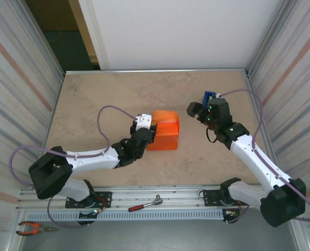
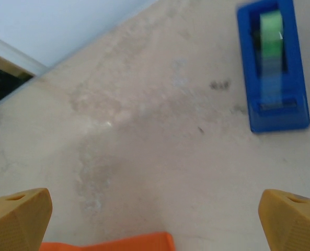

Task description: Wrap the gift box in paper

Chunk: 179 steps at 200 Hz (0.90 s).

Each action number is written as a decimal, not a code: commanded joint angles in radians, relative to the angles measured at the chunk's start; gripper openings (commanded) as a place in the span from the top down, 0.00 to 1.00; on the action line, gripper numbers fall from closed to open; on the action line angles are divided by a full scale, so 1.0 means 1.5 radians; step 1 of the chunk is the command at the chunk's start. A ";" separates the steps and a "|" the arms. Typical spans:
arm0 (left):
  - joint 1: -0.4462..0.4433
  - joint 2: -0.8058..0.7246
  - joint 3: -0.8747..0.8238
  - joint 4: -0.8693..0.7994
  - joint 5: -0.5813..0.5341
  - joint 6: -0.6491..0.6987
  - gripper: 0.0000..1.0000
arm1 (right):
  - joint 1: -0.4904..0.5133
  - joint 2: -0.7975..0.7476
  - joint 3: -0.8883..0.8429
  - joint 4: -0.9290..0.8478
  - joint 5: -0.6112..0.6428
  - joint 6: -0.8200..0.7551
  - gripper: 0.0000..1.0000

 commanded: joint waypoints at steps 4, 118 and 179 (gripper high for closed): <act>-0.007 0.024 0.006 -0.071 -0.042 0.031 0.45 | -0.028 -0.019 -0.045 0.009 -0.137 0.054 0.01; -0.008 0.035 0.007 -0.080 -0.049 0.035 0.46 | -0.018 -0.017 -0.104 0.066 -0.232 0.097 1.00; -0.008 0.038 0.004 -0.085 -0.048 0.027 0.46 | 0.015 0.014 -0.080 0.091 -0.216 0.110 1.00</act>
